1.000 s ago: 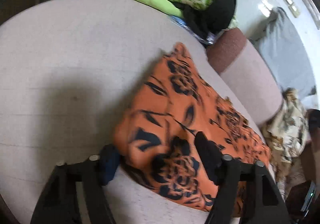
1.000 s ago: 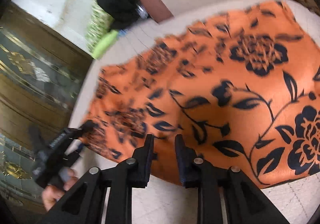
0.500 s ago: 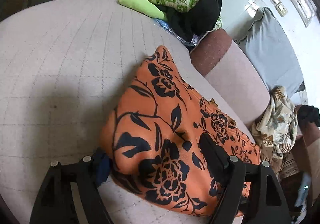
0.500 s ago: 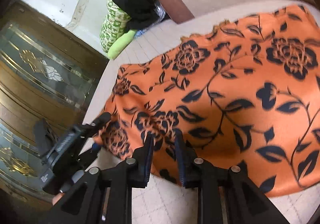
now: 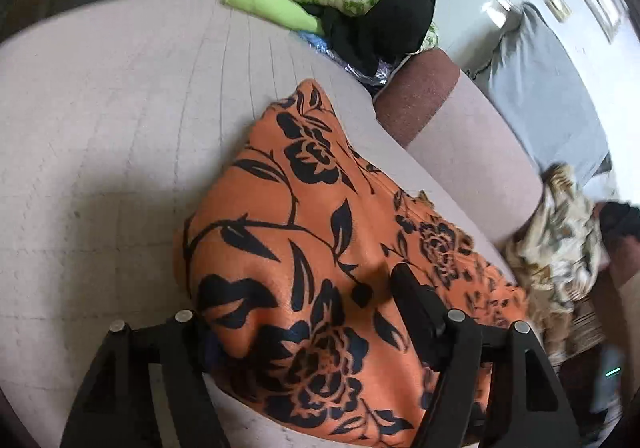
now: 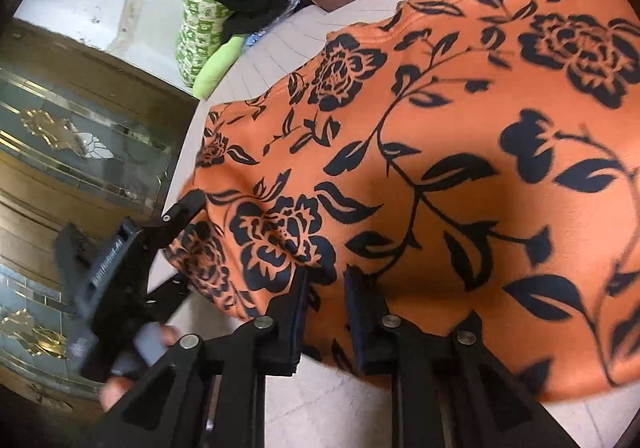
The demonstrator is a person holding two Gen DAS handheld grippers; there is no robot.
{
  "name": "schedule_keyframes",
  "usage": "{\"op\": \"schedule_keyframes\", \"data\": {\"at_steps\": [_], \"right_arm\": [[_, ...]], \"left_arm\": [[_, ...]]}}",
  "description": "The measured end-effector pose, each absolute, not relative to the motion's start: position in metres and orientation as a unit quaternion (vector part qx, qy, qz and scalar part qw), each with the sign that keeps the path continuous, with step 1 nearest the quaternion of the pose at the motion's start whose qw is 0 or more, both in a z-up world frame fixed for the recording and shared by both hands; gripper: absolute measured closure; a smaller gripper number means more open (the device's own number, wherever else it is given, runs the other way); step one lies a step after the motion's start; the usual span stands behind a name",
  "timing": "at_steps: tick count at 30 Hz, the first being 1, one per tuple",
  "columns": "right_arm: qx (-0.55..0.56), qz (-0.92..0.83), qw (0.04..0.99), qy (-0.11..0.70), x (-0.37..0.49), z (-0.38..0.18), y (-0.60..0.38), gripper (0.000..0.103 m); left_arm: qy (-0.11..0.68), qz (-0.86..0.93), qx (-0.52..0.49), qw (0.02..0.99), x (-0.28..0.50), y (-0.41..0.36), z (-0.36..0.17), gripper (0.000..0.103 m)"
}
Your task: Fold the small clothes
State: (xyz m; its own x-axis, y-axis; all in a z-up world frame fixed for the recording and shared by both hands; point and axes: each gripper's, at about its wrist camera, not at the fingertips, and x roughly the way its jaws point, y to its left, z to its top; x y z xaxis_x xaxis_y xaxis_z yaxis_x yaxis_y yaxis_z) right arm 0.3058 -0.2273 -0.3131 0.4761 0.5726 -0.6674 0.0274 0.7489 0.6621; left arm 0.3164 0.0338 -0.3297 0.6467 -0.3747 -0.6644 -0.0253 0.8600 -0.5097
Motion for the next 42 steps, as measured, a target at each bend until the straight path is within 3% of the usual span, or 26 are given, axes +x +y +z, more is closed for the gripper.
{"op": "schedule_keyframes", "data": {"at_steps": [1, 4, 15, 23, 26, 27, 28, 29, 30, 34, 42], "right_arm": [[0.309, 0.170, 0.809, 0.470, 0.303, -0.304, -0.232, 0.079], [0.299, 0.142, 0.835, 0.439, 0.297, -0.287, -0.250, 0.079], [0.345, 0.078, 0.858, 0.373, 0.274, -0.249, -0.339, 0.079], [0.391, 0.043, 0.854, 0.339, 0.267, -0.245, -0.398, 0.079], [0.403, 0.048, 0.846, 0.346, 0.270, -0.253, -0.411, 0.071], [0.410, 0.052, 0.842, 0.348, 0.270, -0.256, -0.414, 0.054], [0.424, 0.059, 0.834, 0.348, 0.272, -0.259, -0.416, 0.039], [0.435, 0.065, 0.830, 0.344, 0.273, -0.261, -0.415, 0.021], [0.447, 0.076, 0.826, 0.336, 0.275, -0.263, -0.415, 0.020], [0.452, 0.105, 0.812, 0.355, 0.286, -0.266, -0.399, 0.020], [0.407, 0.129, 0.812, 0.397, 0.311, -0.278, -0.329, 0.020]], "left_arm": [[0.407, -0.094, -0.240, 0.876, 0.315, 0.033, -0.328, 0.057], [0.394, -0.104, -0.233, 0.883, 0.313, 0.030, -0.320, 0.071], [0.297, -0.215, -0.081, 0.927, 0.274, -0.061, -0.250, 0.076], [0.375, -0.339, 0.003, 0.863, 0.253, -0.174, -0.282, 0.076], [0.395, -0.379, 0.030, 0.836, 0.243, -0.183, -0.283, 0.068], [0.387, -0.390, 0.021, 0.836, 0.241, -0.175, -0.274, 0.057], [0.379, -0.402, 0.007, 0.833, 0.242, -0.165, -0.264, 0.037], [0.367, -0.419, -0.013, 0.831, 0.242, -0.152, -0.252, 0.028], [0.346, -0.435, -0.038, 0.831, 0.243, -0.134, -0.238, 0.018], [0.306, -0.396, -0.080, 0.862, 0.256, -0.075, -0.218, 0.016], [0.454, -0.223, -0.081, 0.859, 0.304, -0.049, -0.292, 0.016]]}}
